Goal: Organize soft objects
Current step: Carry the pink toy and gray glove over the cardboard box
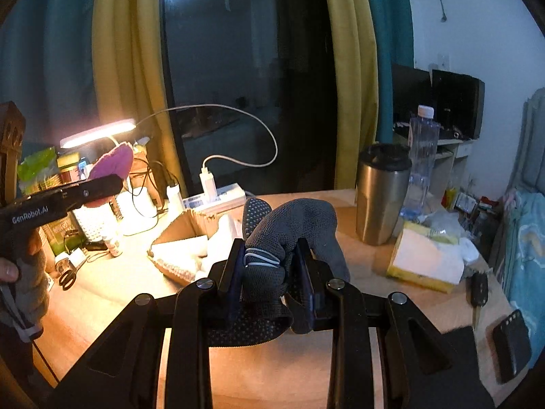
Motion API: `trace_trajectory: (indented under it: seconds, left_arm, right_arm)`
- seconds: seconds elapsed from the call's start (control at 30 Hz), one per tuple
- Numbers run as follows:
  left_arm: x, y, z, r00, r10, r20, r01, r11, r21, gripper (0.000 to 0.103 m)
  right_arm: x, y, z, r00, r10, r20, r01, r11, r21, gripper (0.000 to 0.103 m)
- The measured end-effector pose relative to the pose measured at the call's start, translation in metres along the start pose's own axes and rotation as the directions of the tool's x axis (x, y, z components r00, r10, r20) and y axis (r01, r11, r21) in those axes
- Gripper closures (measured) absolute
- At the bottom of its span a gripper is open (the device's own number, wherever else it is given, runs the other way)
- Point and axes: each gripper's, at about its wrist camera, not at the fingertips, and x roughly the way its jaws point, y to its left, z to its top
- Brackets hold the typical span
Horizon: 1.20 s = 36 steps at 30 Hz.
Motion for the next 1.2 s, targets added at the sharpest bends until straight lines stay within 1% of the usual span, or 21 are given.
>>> trace_trajectory:
  seconds: [0.23, 0.43, 0.47, 0.57, 0.77, 1.0, 1.2]
  left_arm:
    - [0.016, 0.002, 0.017, 1.000, -0.020, 0.014, 0.020, 1.000, 0.003, 0.061]
    - [0.039, 0.008, 0.016, 0.999, -0.033, -0.017, 0.033, 0.999, -0.004, 0.061]
    - [0.044, 0.010, 0.015, 0.999, -0.041, -0.029, 0.041, 0.999, -0.010, 0.061]
    - [0.059, 0.012, 0.011, 0.998, -0.030, -0.051, 0.030, 1.000, -0.008, 0.061]
    - [0.090, 0.013, 0.000, 0.994, -0.036, -0.104, 0.037, 0.999, 0.001, 0.061]
    - [0.115, 0.014, -0.014, 0.989, -0.038, -0.143, 0.036, 0.999, -0.017, 0.061]
    - [0.140, 0.016, -0.032, 0.977, -0.040, -0.209, 0.037, 0.999, -0.019, 0.061]
  right_arm:
    - [0.012, -0.006, 0.014, 1.000, -0.007, 0.013, 0.007, 1.000, -0.005, 0.072]
    - [0.030, -0.011, 0.017, 1.000, -0.005, -0.001, 0.005, 1.000, -0.006, 0.072]
    - [0.034, -0.013, 0.017, 1.000, -0.004, -0.006, 0.004, 1.000, -0.002, 0.072]
    - [0.046, -0.016, 0.017, 1.000, 0.000, -0.020, 0.000, 1.000, 0.004, 0.072]
    - [0.072, -0.024, 0.015, 0.999, 0.007, -0.047, -0.006, 1.000, 0.016, 0.072]
    - [0.097, -0.026, 0.007, 0.996, 0.028, -0.084, -0.025, 0.999, 0.030, 0.072]
    - [0.117, -0.027, -0.001, 0.992, 0.036, -0.121, -0.032, 0.999, 0.038, 0.072]
